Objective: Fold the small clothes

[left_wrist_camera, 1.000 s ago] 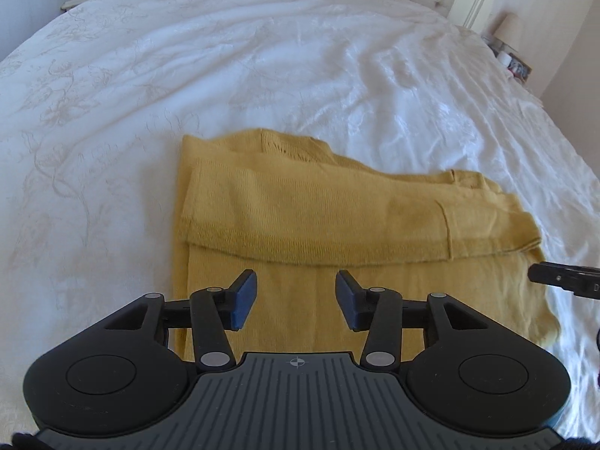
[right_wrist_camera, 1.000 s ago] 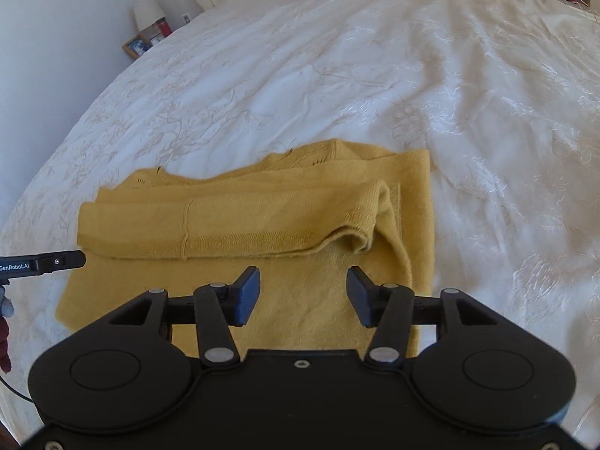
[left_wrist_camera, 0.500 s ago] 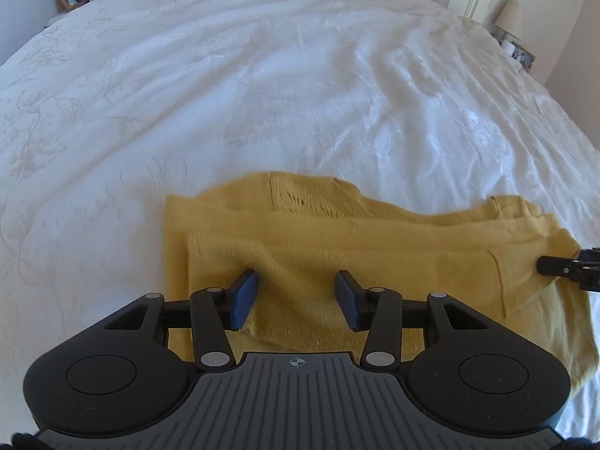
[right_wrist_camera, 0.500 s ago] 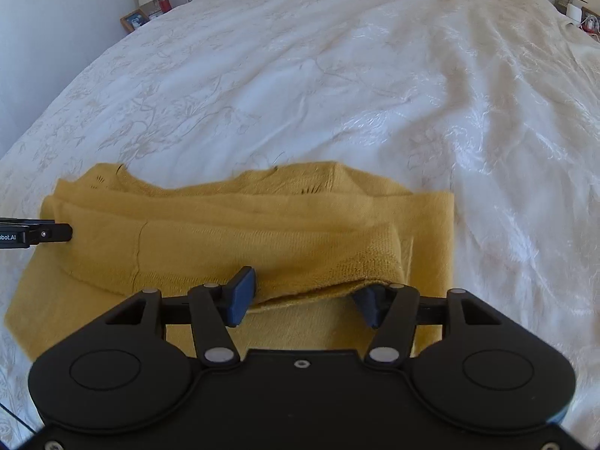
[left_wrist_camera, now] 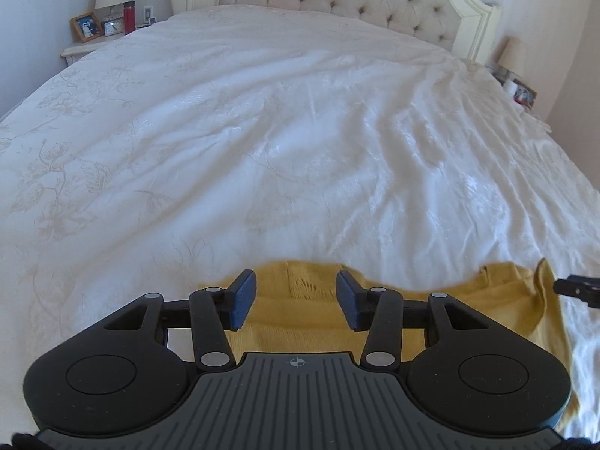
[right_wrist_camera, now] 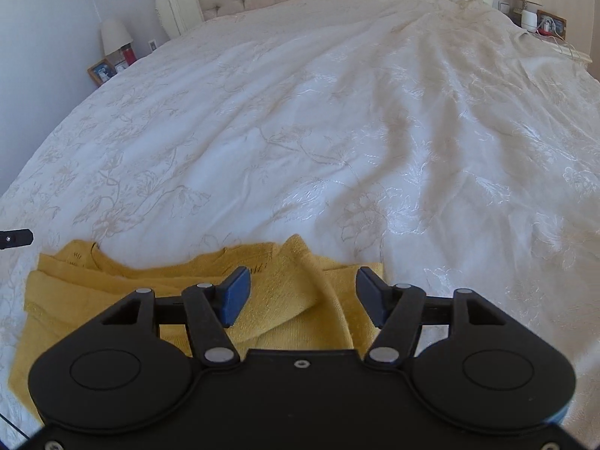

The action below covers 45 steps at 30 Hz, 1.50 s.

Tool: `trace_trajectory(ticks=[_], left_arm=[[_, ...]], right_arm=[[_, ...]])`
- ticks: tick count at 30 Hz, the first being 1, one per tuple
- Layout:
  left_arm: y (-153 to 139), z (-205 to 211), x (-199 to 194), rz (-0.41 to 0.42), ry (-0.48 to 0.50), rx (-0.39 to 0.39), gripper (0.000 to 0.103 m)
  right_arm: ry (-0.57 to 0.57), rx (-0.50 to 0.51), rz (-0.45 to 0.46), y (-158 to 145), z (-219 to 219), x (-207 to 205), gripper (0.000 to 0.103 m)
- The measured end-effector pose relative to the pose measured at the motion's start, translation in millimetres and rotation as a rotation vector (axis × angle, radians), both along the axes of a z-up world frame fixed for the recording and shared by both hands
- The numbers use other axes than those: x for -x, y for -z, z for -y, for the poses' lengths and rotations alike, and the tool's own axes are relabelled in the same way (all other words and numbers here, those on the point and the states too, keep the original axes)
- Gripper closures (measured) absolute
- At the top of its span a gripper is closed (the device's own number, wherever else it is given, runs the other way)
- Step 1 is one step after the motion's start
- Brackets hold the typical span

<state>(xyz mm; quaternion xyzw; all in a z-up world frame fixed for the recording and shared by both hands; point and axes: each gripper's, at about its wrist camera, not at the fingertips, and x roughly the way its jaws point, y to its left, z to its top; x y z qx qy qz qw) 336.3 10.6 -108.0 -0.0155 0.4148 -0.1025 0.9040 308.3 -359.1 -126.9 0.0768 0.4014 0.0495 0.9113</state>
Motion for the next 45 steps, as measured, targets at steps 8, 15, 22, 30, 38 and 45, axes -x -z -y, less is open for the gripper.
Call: trace_trajectory(ticks=[8, 15, 22, 30, 38, 45], left_arm=[[36.7, 26.2, 71.2, -0.113, 0.077, -0.037, 0.057], [60.9, 32.4, 44.3, -0.153, 0.111, -0.084, 0.057], [39.9, 27.1, -43.9, -0.05, 0.022, -0.059, 0.057], [3.7, 11.2, -50.8, 0.018, -0.039, -0.005, 0.056], [52.1, -5.3, 44.2, -0.215, -0.021, -0.042, 0.056], [62.6, -23.9, 108.7, -0.294, -0.01, -0.046, 0.052]], right_arm=[[-0.158, 0.062, -0.024, 9.2, -45.9, 44.0, 0.037], [-0.295, 0.128, -0.065, 33.9, -77.8, 30.8, 0.037], [-0.216, 0.133, -0.035, 34.3, -66.5, -33.6, 0.037], [0.046, -0.043, 0.009, 9.2, -7.2, -35.6, 0.037], [0.034, -0.151, -0.101, 22.0, 21.1, 42.7, 0.037], [-0.009, -0.206, -0.249, 38.3, 23.6, 93.3, 0.045]])
